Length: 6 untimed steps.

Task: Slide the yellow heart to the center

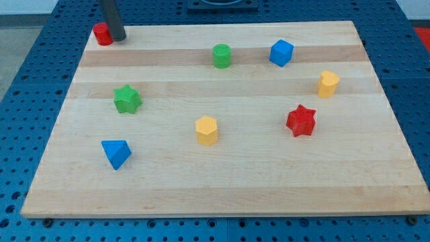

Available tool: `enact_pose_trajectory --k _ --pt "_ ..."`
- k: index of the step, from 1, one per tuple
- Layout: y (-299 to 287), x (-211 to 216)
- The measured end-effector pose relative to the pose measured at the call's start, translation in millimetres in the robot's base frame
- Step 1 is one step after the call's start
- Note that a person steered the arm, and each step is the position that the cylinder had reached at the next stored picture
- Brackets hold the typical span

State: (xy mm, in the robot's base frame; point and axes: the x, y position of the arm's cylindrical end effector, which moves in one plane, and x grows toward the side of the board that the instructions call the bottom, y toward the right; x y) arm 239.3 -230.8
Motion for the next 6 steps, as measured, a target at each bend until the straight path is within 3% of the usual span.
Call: enact_pose_trajectory --k 1,4,5,6 --pt "0 61" --pt "102 133" --pt "176 156" --pt "246 145"
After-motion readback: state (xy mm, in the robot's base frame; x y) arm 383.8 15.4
